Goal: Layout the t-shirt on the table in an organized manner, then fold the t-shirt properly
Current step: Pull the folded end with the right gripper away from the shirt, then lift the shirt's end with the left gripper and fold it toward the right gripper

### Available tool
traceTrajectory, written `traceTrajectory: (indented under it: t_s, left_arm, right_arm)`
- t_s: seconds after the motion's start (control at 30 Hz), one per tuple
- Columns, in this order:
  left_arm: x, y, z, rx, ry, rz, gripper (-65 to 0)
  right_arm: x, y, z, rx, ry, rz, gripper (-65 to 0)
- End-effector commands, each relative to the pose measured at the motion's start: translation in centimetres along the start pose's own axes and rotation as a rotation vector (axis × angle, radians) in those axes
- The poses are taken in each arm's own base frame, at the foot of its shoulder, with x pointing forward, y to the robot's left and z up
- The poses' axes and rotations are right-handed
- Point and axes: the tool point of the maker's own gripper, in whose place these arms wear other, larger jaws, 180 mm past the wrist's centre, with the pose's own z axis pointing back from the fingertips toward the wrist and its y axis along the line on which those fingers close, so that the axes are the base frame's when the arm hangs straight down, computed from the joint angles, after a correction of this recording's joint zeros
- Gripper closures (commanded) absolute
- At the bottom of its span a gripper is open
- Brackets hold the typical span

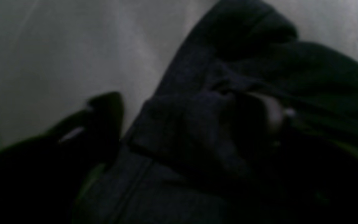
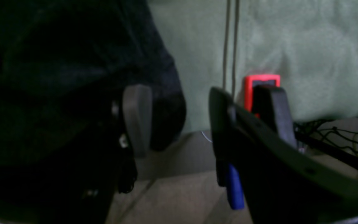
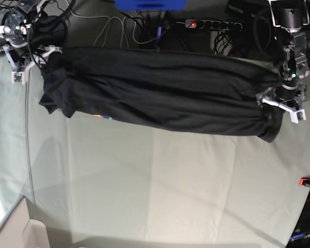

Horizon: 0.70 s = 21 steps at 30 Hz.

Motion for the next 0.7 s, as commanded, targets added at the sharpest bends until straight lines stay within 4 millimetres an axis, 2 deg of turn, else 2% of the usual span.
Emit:
traceTrajectory:
  t_s: [0.0,0.07,0.17,0.23,0.33,0.4,0.5,0.67]
  left_arm:
    - [-1.5,0.4,0.2,0.006,0.063,0.004,-41.8]
    - [-1.8,0.5,0.1,0.009,0.069,0.006,-25.5]
    - [-1.7,0.5,0.0,0.009,0.069,0.007,-7.9]
    - [-1.4,0.4,0.1,0.006,0.063,0.005,0.0]
    - [-0.2,0.2,0.2,-0.001,0.031,-0.001,-1.3]
    - [1.7,-0.6,0.6,-0.021,-0.018,-0.015,-1.3]
    - [3.0,-1.5,2.1,-0.048,-0.069,-0.048,-1.3]
    - [5.6,-4.1,4.5,-0.108,-0.162,-0.085,-1.3]
  right_arm:
    - [1.1,-0.2,0.3,0.004,-0.039,0.014,-30.2]
    - [1.1,-0.2,0.3,0.004,-0.039,0.014,-30.2]
    - [1.1,-0.2,0.3,0.004,-0.039,0.014,-30.2]
    - [1.1,-0.2,0.3,0.004,-0.039,0.014,-30.2]
    - [1.2,-0.2,0.3,0.004,-0.04,0.014,-30.2]
    - [1.2,-0.2,0.3,0.004,-0.04,0.014,-30.2]
    - [1.2,-0.2,0.3,0.004,-0.04,0.014,-30.2]
    - [1.2,-0.1,0.2,0.007,-0.041,0.016,-30.2]
